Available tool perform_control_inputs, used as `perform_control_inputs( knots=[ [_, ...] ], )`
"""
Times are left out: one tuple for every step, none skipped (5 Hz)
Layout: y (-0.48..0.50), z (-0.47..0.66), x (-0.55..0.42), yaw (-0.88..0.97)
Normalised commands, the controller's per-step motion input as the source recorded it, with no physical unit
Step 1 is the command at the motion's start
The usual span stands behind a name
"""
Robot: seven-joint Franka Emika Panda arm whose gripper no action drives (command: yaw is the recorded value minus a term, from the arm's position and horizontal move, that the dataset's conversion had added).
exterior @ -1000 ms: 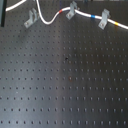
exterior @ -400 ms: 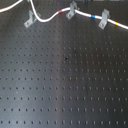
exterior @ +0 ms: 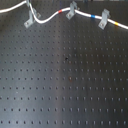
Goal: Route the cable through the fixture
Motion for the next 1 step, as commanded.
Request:
perform_control_inputs(
  knots=[
    [0.016, 0.54, -0.083, 0.16]
  ],
)
